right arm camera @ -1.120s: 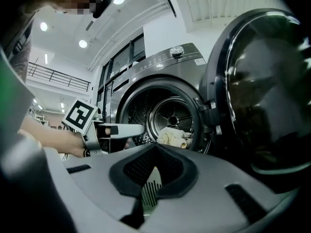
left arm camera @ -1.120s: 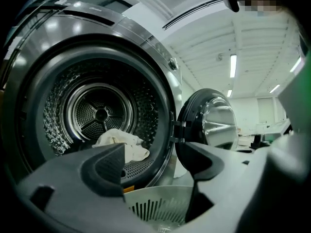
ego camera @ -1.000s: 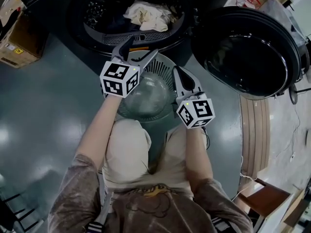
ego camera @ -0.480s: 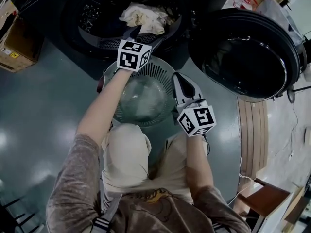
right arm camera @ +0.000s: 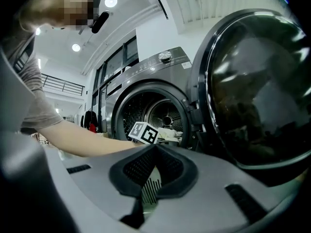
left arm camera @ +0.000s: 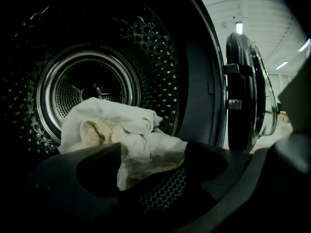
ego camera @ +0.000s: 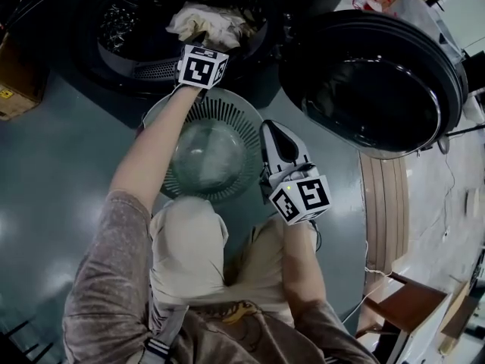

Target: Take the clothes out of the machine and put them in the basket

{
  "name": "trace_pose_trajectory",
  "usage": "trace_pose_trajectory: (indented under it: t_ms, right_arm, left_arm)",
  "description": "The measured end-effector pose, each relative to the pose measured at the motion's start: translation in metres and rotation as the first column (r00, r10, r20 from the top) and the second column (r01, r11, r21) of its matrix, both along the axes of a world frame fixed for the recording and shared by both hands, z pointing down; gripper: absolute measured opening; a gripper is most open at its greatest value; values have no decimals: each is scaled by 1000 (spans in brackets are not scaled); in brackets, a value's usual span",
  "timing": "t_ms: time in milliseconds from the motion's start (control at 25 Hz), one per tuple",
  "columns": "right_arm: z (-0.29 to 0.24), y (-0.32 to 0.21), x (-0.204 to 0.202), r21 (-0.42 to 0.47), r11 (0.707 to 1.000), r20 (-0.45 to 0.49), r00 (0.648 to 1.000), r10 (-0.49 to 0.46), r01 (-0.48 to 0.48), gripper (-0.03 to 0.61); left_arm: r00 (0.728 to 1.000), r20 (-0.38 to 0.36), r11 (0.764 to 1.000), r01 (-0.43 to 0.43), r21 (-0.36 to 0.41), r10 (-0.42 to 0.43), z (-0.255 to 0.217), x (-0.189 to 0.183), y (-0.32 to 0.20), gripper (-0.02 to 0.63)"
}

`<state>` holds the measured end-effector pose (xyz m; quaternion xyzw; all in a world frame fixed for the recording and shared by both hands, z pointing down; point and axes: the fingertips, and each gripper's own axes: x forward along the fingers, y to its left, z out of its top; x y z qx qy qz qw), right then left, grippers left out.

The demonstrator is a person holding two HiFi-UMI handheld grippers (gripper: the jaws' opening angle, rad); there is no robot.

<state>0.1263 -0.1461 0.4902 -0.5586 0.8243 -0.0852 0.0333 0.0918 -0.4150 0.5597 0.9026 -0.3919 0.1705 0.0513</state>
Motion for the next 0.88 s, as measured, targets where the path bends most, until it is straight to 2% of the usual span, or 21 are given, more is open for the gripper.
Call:
trace_pose_trajectory:
  t_ms: [120,240,440,640,760,880]
  right_arm:
    - [2,0,-1,-1,1000,-11,1000,-2,2,-2]
    - [2,0,1,-2,1000,-15,1000,0,0,-2]
    - [5,-1,0,-11,1000,-14,1000,-1,1,-2]
    - [6,0,1,-11,1000,-16,1000,-5,5,-2]
    - [8,0,4,-20,1000,-11,1000,2,-2,-2]
    - [11,-2,4,-27,1000,-10,1000,2,-2,-2]
  left_arm:
    - [999,35,1000,17,-13,-17,3,-3,-2,421]
    - [997,77,1000,28,-1,-28,5,-6,-3,323]
    - [991,126,999,36,29,-39,4,-11,-6,214]
    - [987,156,999,27,38,-33,4,-15,-5,45]
    - [986,165,999,7,36,-13,6,-14,-4,25]
    - [992,128,1000,-1,22,-2,4,-14,0,21]
